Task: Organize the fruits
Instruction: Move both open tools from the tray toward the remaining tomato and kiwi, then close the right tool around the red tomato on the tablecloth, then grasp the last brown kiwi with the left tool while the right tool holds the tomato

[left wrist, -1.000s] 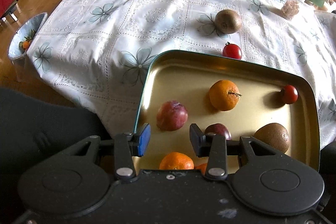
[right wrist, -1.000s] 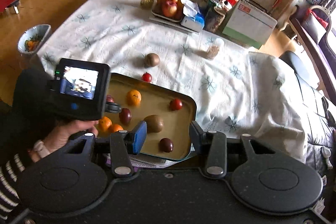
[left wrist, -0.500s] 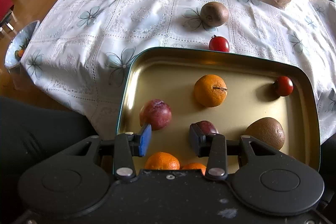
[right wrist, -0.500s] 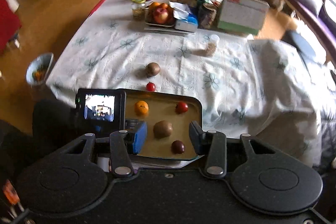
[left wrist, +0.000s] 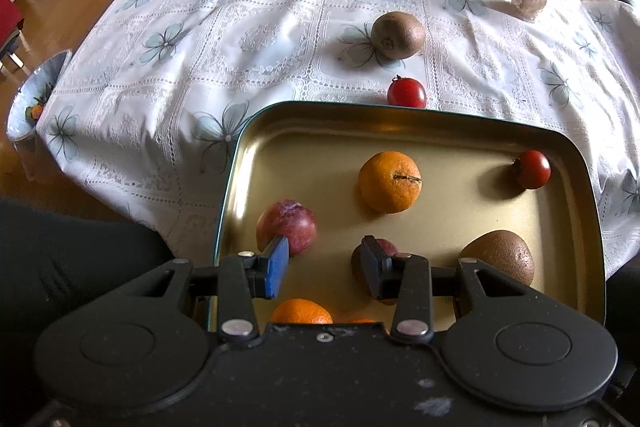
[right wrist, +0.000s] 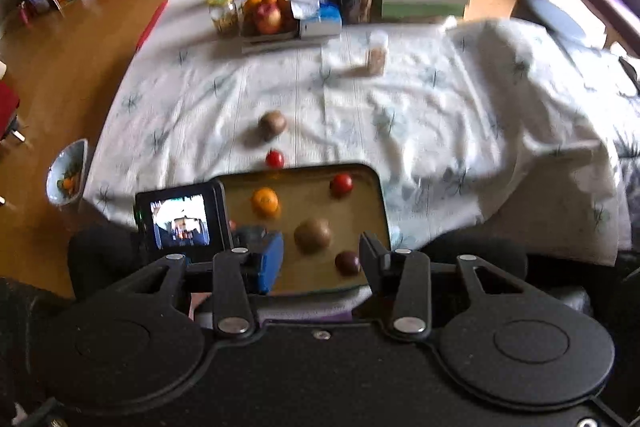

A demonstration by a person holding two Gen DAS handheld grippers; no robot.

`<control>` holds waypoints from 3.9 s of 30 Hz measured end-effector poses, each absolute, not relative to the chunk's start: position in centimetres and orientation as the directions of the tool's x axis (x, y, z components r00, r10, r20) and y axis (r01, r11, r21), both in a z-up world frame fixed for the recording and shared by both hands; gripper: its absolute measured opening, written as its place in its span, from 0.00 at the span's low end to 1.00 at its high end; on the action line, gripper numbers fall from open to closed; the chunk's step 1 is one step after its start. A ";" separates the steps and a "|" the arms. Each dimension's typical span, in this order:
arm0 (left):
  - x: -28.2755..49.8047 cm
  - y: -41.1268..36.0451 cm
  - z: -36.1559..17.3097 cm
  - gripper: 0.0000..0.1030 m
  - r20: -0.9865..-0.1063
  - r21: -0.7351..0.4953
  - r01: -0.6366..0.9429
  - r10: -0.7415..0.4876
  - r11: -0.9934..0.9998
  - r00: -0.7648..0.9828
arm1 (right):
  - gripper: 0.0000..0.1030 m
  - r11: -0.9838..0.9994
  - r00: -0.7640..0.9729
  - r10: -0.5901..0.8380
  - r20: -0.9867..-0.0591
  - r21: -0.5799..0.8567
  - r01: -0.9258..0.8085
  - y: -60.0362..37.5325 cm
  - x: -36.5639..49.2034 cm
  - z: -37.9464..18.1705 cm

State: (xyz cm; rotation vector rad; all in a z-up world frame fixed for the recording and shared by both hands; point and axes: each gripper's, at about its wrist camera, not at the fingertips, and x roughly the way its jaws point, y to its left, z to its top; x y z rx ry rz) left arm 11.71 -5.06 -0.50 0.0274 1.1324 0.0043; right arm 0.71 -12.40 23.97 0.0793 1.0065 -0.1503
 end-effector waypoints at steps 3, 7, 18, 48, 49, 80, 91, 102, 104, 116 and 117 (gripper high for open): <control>11.7 -5.2 -0.4 0.41 -0.904 0.023 0.014 0.015 1.000 0.428 | 0.49 0.994 0.522 -0.046 -0.852 0.014 0.109 -11.9 0.9 24.3; 11.8 -5.4 -0.4 0.41 -0.900 0.022 0.019 0.012 1.000 0.435 | 0.49 0.991 0.540 -0.027 -0.841 0.047 0.123 -12.0 1.3 24.6; 13.1 -4.9 -0.7 0.41 -0.900 0.005 0.011 -0.001 1.000 0.435 | 0.49 0.979 0.438 0.021 -0.899 0.109 0.175 -13.7 3.3 22.0; 25.1 -1.1 1.5 0.41 -0.853 0.054 0.009 0.042 0.998 0.520 | 0.49 0.987 0.423 0.090 -0.902 0.137 0.083 -13.7 23.8 4.6; 25.4 -0.7 1.3 0.41 -0.861 0.033 -0.002 0.029 0.999 0.507 | 0.49 0.986 0.409 0.082 -0.909 0.133 0.097 -13.6 24.3 3.8; 27.1 1.8 -0.4 0.41 -0.900 -0.065 -0.112 -0.010 0.992 0.437 | 0.41 0.994 0.382 -0.014 -0.924 0.027 0.103 -13.7 26.7 -0.4; 26.8 -0.9 -0.9 0.40 -0.900 -0.083 -0.020 -0.067 0.996 0.430 | 0.41 0.960 0.425 -0.017 -0.905 0.104 0.260 -21.7 24.4 1.6; 31.1 -7.3 -0.4 0.40 -0.896 -0.119 0.079 -0.142 0.990 0.422 | 0.41 0.921 0.384 0.000 -0.923 0.149 0.360 -24.4 24.2 1.4; 32.0 -8.4 -0.7 0.40 -0.893 -0.132 0.096 -0.161 0.987 0.421 | 0.41 0.918 0.383 0.007 -0.924 0.158 0.364 -24.6 24.2 1.5; 34.2 -11.6 -3.1 0.53 -0.887 -0.041 0.131 -0.096 0.991 0.452 | 0.41 0.901 0.407 0.019 -0.913 0.193 0.390 -25.7 24.2 2.8; 34.3 -11.4 -3.3 0.54 -0.889 -0.044 0.127 -0.097 0.991 0.447 | 0.41 0.900 0.404 0.021 -0.914 0.194 0.391 -25.8 24.2 2.7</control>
